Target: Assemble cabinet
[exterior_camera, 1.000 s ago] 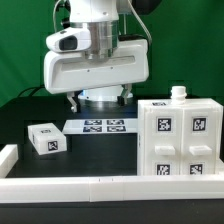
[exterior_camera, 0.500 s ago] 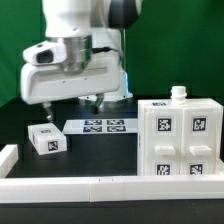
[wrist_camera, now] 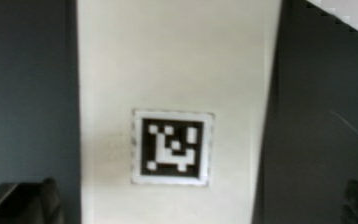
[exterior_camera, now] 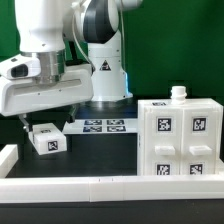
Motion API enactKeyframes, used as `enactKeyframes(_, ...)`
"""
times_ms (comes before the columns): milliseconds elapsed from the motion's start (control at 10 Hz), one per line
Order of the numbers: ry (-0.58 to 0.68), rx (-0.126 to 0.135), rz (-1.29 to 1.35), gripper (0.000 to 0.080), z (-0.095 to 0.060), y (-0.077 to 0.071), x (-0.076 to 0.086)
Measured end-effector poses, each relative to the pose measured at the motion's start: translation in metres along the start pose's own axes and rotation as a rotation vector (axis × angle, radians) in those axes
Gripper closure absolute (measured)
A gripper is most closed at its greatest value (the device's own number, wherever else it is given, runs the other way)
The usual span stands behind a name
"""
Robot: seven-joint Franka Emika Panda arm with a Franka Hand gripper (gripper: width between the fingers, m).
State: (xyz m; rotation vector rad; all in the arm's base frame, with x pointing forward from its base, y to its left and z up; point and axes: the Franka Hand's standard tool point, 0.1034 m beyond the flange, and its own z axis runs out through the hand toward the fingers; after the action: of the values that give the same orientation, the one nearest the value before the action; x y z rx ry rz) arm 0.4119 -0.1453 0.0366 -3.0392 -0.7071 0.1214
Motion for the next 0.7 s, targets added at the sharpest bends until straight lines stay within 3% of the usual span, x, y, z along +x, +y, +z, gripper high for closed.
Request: enactKeyframes(700,-0.015,0.0,-0.015,0.0003,0.026,0.003,-0.008)
